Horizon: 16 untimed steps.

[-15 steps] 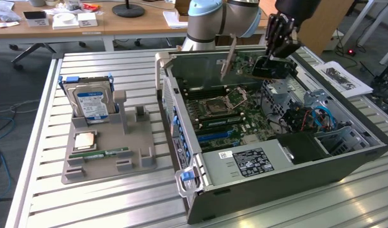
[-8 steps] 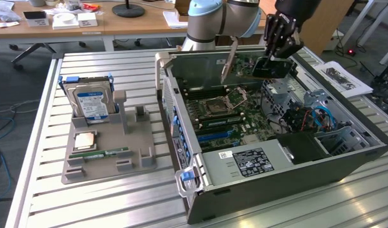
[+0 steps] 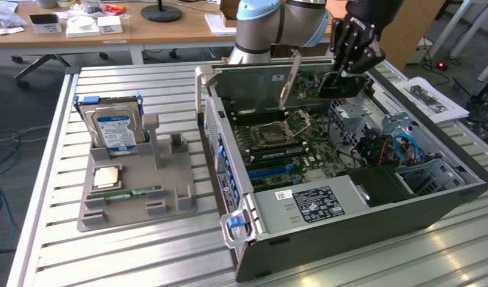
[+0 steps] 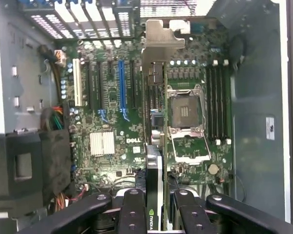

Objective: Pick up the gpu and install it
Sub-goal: 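Insert the gpu into the slot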

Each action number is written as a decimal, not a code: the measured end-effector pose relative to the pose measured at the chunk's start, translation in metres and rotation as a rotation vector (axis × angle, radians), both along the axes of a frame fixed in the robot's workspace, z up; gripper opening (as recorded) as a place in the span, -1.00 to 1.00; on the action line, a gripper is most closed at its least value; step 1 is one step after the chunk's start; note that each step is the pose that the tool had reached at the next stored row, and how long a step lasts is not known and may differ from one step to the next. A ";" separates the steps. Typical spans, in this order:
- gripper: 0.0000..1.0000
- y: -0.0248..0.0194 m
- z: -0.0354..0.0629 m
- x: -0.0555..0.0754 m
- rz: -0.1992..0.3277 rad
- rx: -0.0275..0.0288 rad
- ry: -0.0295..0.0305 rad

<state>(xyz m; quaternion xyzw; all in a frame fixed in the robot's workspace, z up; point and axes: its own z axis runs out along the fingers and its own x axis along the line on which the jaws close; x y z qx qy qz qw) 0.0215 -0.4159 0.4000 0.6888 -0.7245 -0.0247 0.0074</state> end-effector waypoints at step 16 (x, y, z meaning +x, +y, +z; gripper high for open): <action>-0.47 0.0000 -0.0028 -0.002 0.055 -0.0003 -0.0102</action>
